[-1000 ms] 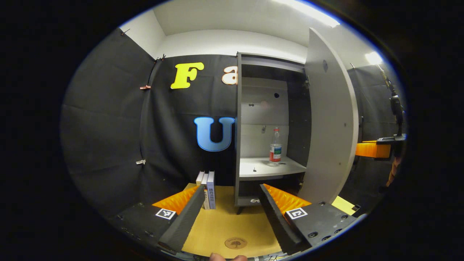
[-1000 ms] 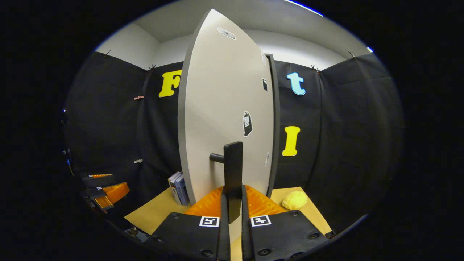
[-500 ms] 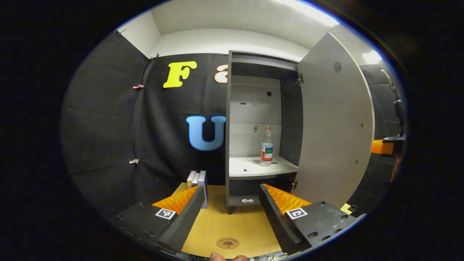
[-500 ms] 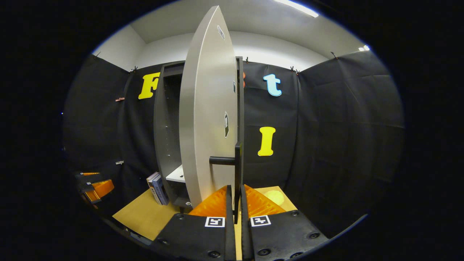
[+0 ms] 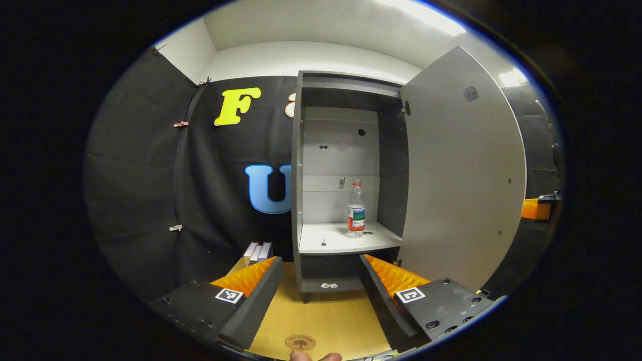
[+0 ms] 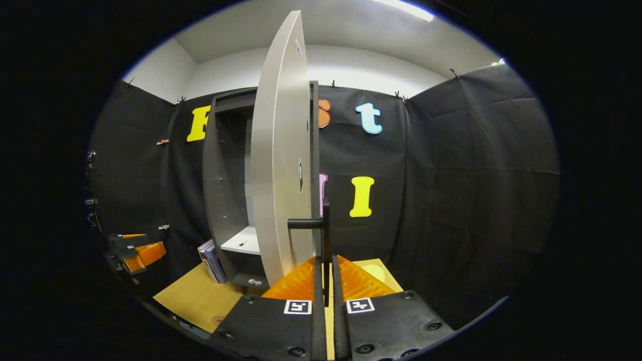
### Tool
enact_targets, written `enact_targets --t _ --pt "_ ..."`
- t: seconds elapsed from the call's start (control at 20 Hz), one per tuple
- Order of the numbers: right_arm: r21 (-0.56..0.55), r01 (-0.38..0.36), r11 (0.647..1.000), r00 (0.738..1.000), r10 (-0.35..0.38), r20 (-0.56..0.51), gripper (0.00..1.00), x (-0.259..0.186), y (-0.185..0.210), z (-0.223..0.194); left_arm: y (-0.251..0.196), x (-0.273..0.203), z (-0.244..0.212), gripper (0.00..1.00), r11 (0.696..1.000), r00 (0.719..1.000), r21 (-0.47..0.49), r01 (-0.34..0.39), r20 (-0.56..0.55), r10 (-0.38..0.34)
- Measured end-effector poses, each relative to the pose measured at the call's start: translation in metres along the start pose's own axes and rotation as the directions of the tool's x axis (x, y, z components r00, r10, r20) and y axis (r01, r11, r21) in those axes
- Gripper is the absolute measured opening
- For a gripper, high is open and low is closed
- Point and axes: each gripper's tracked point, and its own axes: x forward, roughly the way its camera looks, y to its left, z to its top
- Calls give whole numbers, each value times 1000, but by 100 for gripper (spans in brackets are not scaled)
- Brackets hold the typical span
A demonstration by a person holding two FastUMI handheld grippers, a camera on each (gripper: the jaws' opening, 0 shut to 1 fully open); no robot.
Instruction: Open the cabinet door with the right hand, grasp the bottle in the cabinet with the left hand and place it on the coaster, then close the cabinet door with the right hand.
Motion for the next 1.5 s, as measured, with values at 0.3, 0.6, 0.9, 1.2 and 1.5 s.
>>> enact_targets --t 0.3,0.6,0.9,1.2,1.5 --pt "7 -30 1000 1000 30 10 11 -3 -3 5 -34 28 7 92 999 999 -1 40 12 -40" --pt "6 -4 1000 999 4 50 38 -35 -35 17 -69 97 32 92 996 995 29 81 61 -83" --pt "17 138 990 989 -139 45 99 -34 -100 -6 -109 188 36 92 993 992 54 103 74 -106" --pt "-27 183 983 983 -183 15 98 -19 -138 -31 -126 285 25 94 996 996 43 75 53 -78" --pt "-11 184 983 983 -184 -7 98 3 -162 -44 -117 362 4 94 999 1000 52 -9 12 8"
